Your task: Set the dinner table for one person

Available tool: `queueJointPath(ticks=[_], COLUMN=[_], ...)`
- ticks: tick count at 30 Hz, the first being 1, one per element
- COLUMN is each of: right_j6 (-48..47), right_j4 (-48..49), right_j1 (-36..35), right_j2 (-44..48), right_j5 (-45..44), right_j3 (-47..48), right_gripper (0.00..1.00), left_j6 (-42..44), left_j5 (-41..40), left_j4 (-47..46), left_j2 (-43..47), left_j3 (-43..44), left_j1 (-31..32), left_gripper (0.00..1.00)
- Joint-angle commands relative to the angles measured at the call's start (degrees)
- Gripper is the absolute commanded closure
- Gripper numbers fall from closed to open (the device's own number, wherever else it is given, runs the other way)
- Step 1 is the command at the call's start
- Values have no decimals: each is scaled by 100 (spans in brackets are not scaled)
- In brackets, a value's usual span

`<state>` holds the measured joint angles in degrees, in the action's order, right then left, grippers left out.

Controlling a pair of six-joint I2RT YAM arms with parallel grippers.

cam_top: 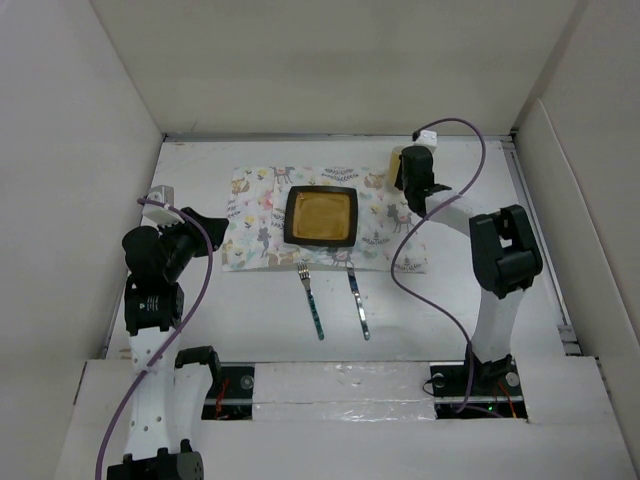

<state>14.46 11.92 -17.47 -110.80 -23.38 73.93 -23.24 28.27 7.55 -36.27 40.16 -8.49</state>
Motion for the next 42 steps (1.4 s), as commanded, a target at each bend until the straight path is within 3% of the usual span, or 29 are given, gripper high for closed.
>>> queueJointPath(ticks=[1,9,11,12,15,22,24,27,32,35,36,38,42], right_j6=[-40,312,399,417,444,743,743,707,830,1049,1085,1190,1577], right_j4=[1005,776,855,847,681,-146,-164,-373,-823,-858,-850,-823,-1382], right_j1=[7,-317,-371,-423,-423,-423,-423,-371,-476,-862,-1011,-1588,-2680], right_j2=[-28,14,137,277,436,577,682,858,1429,2026,2332,2650,3301], right_j5=[-185,-738,-861,-905,-914,-1116,-1178,-1134,-968,-705,-573,-274,-132], right_j3=[578,228,-97,-176,-327,-291,-396,-336,-493,-1132,-1344,-1984,-2846], right_gripper=[100,100,93,84,71,63,49,39,36,46,69,98,100], left_j6=[-5,-5,-22,-31,-31,-31,-48,-48,-57,-66,-57,-49,-66], left_j5=[100,73,135,143,100,99,91,125,82,126,109,117,196], left_j4=[-289,-263,-315,-333,-298,-298,-333,-316,-316,-360,-342,-316,-351], left_j2=[23,6,6,41,32,111,138,112,164,208,200,173,200], left_j3=[53,62,45,36,44,27,9,9,0,-17,-8,0,0], left_j1=[-39,-39,-39,-39,-39,-39,-39,-39,-39,-39,-39,-39,-39], left_gripper=[76,76,76,76,76,75,75,75,75,73,73,73,76])
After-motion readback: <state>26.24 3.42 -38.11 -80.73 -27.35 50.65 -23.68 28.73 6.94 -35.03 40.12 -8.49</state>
